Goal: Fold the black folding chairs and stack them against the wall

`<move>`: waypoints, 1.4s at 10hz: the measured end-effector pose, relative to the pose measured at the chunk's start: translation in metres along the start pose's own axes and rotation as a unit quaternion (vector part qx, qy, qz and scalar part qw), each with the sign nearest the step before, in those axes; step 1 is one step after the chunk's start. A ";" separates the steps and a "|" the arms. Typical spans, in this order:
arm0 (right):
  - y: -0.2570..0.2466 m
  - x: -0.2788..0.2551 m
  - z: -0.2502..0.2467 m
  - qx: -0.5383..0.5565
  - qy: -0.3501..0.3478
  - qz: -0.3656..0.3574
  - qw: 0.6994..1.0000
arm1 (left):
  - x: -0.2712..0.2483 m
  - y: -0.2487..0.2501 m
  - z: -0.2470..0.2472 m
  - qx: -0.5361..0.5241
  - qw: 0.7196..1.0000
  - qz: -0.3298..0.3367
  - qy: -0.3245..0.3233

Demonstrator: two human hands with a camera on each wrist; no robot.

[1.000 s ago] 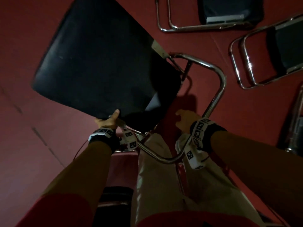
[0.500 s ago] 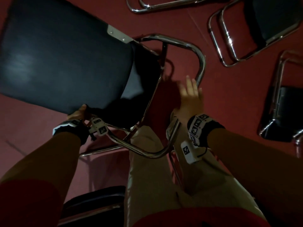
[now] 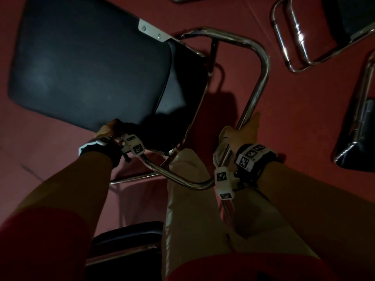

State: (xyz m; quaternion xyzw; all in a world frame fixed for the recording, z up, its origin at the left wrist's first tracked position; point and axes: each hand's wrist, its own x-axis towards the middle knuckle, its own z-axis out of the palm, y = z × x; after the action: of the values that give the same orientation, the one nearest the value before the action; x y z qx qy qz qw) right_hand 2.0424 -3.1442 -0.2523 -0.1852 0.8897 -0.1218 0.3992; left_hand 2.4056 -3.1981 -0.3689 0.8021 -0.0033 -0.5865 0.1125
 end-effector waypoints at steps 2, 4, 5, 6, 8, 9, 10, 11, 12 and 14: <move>-0.001 -0.005 0.005 0.159 -0.096 0.154 0.970 | -0.023 -0.006 0.013 -0.025 0.999 0.031 0.001; 0.010 -0.009 0.012 0.223 -0.102 0.186 0.951 | -0.019 -0.022 0.011 0.009 1.000 0.008 -0.012; 0.006 -0.004 0.013 0.193 -0.049 0.132 0.971 | -0.019 -0.028 0.016 0.022 0.999 0.005 -0.049; 0.004 0.010 0.010 0.206 -0.023 0.113 0.972 | -0.017 -0.033 0.017 -0.009 0.998 -0.008 -0.061; -0.015 0.052 -0.015 0.108 0.000 0.038 0.993 | -0.020 -0.019 0.050 -0.005 0.998 -0.032 -0.062; -0.045 0.085 -0.034 0.073 0.059 -0.010 0.996 | -0.028 -0.013 0.080 -0.046 0.994 -0.046 -0.092; -0.077 0.115 -0.052 0.028 0.070 -0.066 0.995 | -0.044 -0.009 0.115 -0.068 0.989 -0.045 -0.123; -0.101 0.129 -0.064 -0.015 0.088 -0.098 0.991 | -0.049 -0.008 0.136 -0.069 0.990 -0.047 -0.116; -0.097 0.125 -0.063 -0.015 0.082 -0.092 0.992 | -0.045 -0.010 0.142 -0.063 0.993 -0.035 -0.094; -0.026 0.083 -0.054 0.061 0.066 0.017 0.996 | -0.027 -0.022 0.112 -0.054 0.992 -0.013 -0.110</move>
State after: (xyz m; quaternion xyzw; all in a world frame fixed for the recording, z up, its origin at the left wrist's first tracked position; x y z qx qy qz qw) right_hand 1.9567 -3.1991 -0.2631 -0.1365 0.9079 -0.1809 0.3526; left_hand 2.2893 -3.1925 -0.3796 0.7256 0.0262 -0.6718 0.1468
